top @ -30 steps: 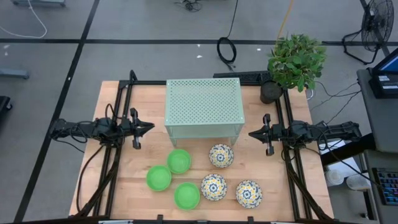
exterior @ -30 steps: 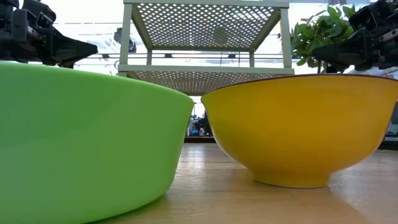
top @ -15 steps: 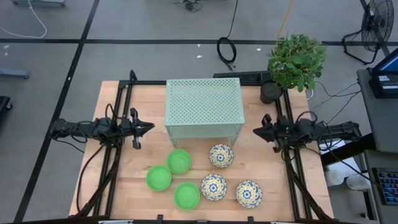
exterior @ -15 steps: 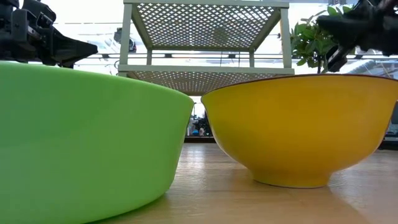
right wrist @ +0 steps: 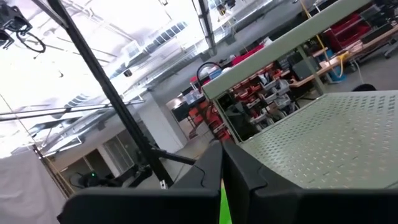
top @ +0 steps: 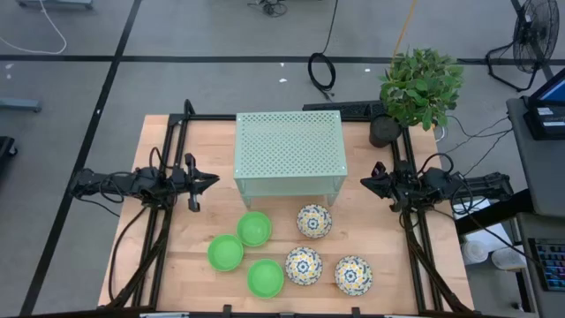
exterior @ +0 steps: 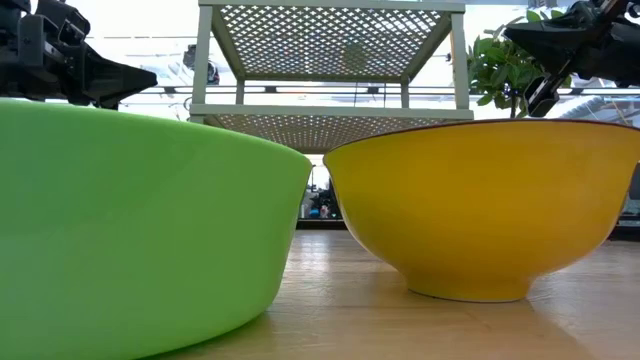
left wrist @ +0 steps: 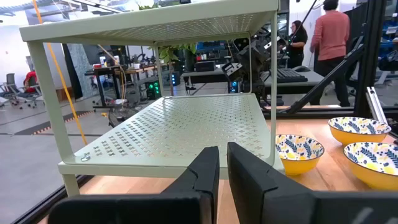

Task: Pick & Place Mini bowls
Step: Put the bottom right yellow patterned bowl on the shelf

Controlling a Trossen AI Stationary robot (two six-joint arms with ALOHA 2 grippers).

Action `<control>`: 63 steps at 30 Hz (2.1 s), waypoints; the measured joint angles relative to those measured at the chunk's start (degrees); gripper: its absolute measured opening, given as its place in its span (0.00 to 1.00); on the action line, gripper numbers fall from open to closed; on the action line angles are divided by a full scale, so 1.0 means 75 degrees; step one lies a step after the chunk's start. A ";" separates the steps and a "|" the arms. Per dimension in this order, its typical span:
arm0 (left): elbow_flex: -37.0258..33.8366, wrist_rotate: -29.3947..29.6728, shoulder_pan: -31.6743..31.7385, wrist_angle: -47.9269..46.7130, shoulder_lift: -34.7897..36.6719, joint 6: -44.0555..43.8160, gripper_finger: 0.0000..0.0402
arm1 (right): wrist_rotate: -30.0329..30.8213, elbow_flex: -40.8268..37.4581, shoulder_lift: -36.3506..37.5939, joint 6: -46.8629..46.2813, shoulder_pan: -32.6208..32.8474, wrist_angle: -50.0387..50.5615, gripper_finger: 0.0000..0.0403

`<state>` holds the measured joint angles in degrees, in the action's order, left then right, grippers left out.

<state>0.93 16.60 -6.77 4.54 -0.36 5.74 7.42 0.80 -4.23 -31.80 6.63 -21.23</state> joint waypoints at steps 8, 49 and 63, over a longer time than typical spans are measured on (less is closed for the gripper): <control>0.0000 0.0000 -0.0002 0.0000 0.0000 0.0000 0.09 | 0.0488 0.0000 -0.0126 -0.0074 0.0071 -0.0162 0.00; -0.0003 -0.0002 -0.0002 0.0000 0.0000 0.0000 0.09 | 0.1792 1.0203 -1.0441 -0.0800 0.4593 0.7460 0.29; -0.0003 -0.0001 -0.0001 0.0000 0.0000 0.0000 0.09 | 0.0273 0.9360 -1.0498 -0.4960 0.4529 1.0194 0.31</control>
<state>0.91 16.59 -6.77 4.54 -0.36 5.74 9.46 71.00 -82.97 -69.00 40.60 55.22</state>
